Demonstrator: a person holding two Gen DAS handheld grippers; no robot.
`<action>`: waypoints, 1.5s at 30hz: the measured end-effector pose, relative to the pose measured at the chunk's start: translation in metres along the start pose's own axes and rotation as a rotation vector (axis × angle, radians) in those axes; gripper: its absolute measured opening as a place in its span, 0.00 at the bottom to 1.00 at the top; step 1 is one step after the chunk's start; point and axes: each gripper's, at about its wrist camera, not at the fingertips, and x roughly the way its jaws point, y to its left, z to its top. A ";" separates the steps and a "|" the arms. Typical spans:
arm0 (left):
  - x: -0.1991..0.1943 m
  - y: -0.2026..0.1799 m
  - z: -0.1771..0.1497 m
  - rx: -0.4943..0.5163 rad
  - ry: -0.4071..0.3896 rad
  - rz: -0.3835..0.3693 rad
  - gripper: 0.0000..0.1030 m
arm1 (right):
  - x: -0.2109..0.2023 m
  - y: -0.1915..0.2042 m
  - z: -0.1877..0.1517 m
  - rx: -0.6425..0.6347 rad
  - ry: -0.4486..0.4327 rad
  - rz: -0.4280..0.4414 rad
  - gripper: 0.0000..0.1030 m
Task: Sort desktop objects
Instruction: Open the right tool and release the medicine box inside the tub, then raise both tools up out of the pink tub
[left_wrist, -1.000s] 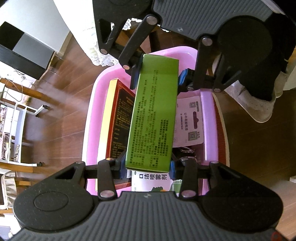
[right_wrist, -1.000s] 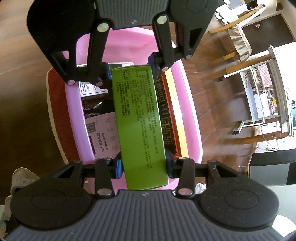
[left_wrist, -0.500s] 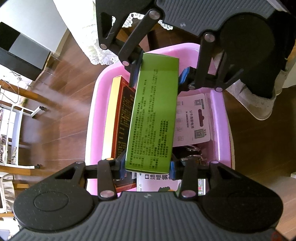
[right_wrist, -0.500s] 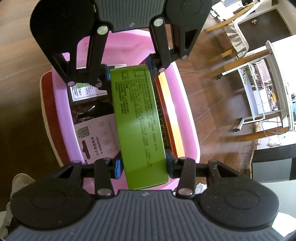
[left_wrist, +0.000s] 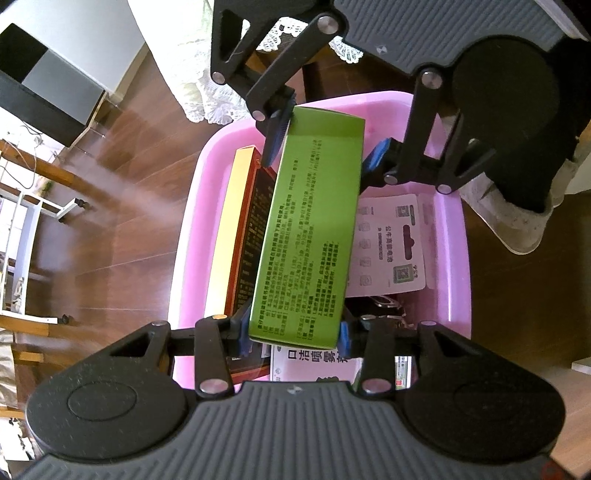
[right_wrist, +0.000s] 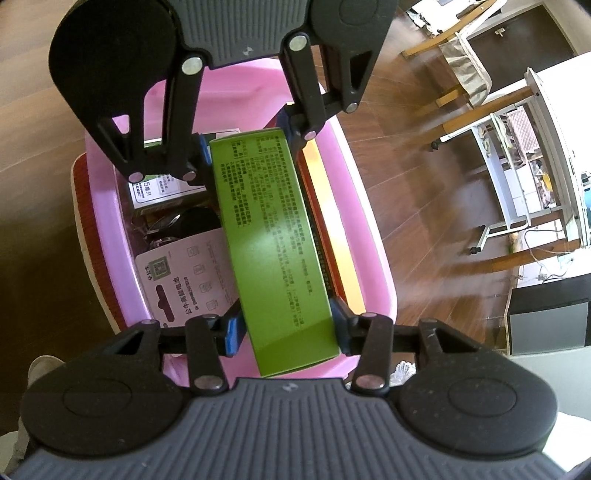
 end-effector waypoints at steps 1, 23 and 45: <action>0.000 0.000 0.000 0.002 0.001 0.001 0.45 | 0.000 0.000 0.000 0.000 -0.001 0.000 0.41; 0.010 0.003 -0.004 -0.019 0.046 0.009 0.61 | 0.007 -0.008 0.001 0.050 0.014 -0.040 0.48; -0.003 0.001 -0.009 -0.058 0.040 0.027 0.62 | -0.006 -0.001 -0.005 0.099 0.019 -0.059 0.49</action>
